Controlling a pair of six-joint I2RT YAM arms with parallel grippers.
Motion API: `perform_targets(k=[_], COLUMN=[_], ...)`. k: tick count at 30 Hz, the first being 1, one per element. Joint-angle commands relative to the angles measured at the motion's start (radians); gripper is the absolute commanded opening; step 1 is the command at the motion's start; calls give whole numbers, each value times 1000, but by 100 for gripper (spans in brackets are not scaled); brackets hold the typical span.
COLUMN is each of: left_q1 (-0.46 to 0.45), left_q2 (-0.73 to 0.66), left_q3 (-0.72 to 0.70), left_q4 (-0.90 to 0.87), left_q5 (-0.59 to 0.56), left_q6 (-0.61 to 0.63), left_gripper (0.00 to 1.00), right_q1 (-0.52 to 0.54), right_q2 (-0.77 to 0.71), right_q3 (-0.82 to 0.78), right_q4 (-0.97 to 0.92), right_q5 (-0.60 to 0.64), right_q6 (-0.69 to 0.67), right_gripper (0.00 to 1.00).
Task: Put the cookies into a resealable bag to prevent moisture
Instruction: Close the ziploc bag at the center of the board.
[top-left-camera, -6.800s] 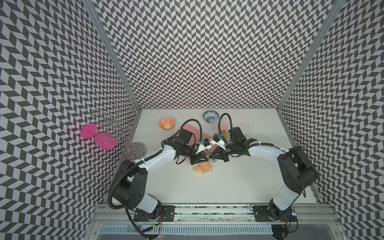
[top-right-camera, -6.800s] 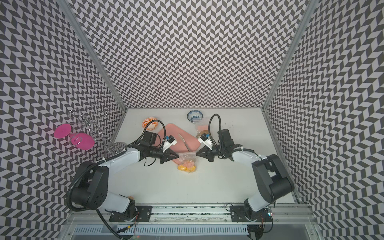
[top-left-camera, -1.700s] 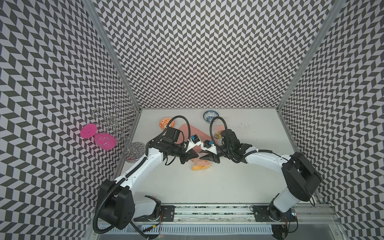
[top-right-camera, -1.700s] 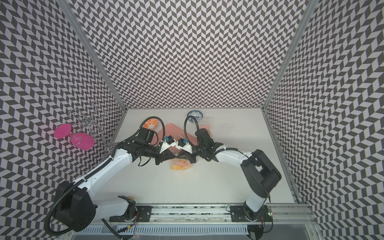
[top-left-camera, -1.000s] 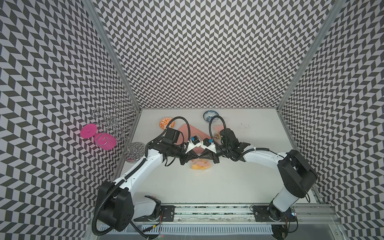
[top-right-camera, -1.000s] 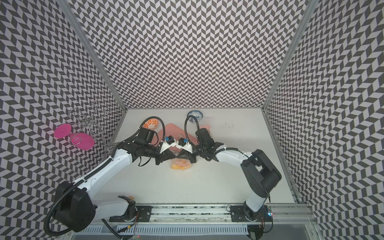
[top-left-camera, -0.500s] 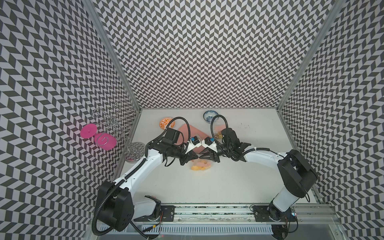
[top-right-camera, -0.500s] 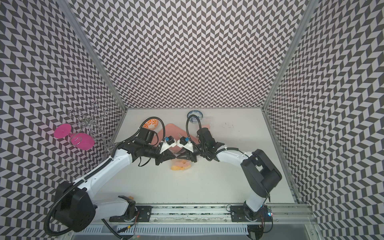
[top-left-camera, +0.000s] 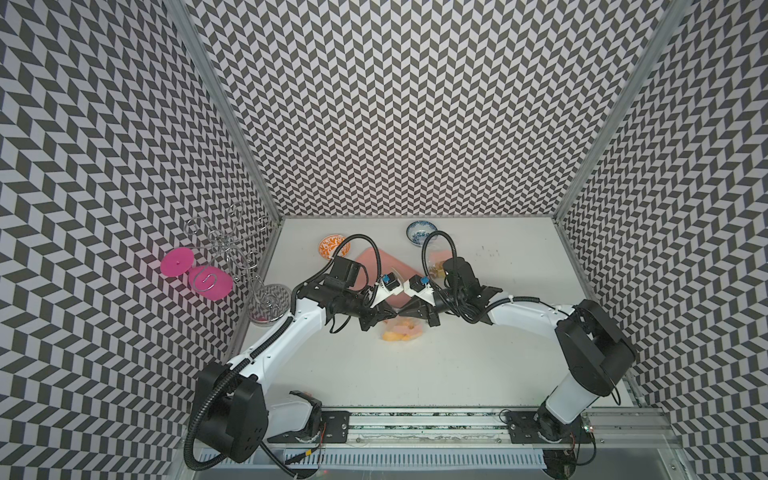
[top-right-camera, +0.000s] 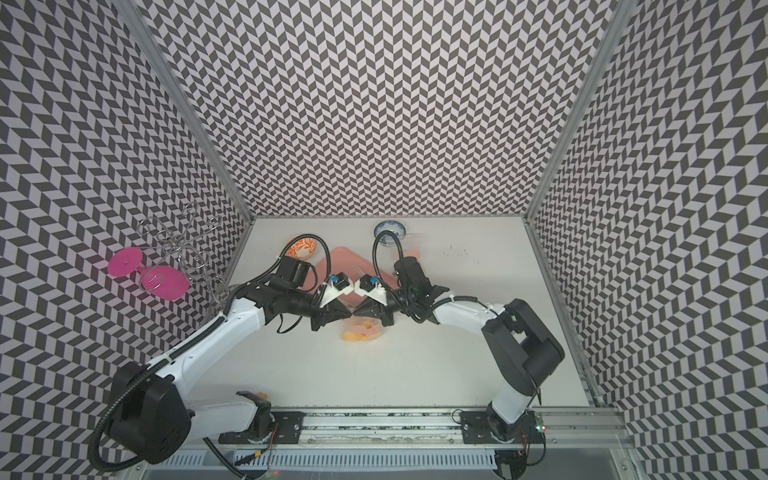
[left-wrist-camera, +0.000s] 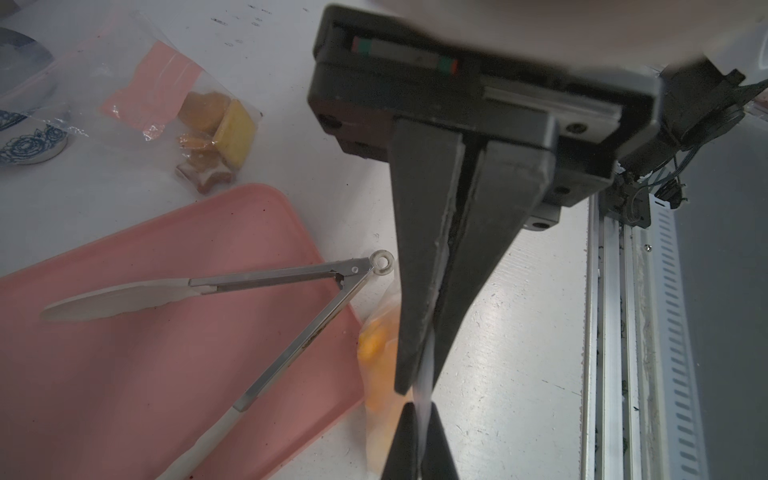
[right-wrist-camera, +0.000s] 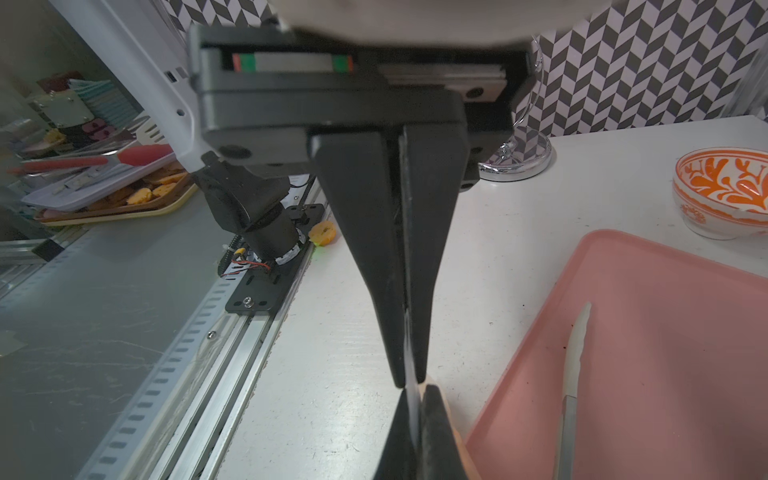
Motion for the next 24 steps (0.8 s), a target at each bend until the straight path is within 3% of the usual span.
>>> perform_targets(k=[1,6,8,9,11,15,17,20,24], left_q1=[-1,-1,2,1,1,2,2,3,4], left_q2=[-12,-13,-13,-15,-17,-18,-19,-19,-16], left_q3=[2,1,0,0,-2,-3,-4,-3,-4], left_q4=[-12,-12,-12,-12,-8,-8,-5,-3,0], left_q5=[41,42,42,40,40,40,40,40,28], left_q6=[22,19,17,17,16,14,13,11,11], left_gripper=[0,0,0,0,0,0,0,0,0], right_q1=[-34,-50,-58,-60,-61,-71,-76,-87,-102], right_q2=[-42,-49,-53,-51,-44,-62,-65,-71,-83], right_q3=[-34,-34,-31,-24,-11,-36,-36,-37,-51], right_q4=[-11,-31,-48,-68,-114,-86,-86,-83,-88], right_q5=[97,93,91,94,115,121,127,139,145], right_q6=[-46,-49,-53,-65,-95,-79,-67,-45,-41], right_gripper=[10,12,0,0,1,11,10,1,3])
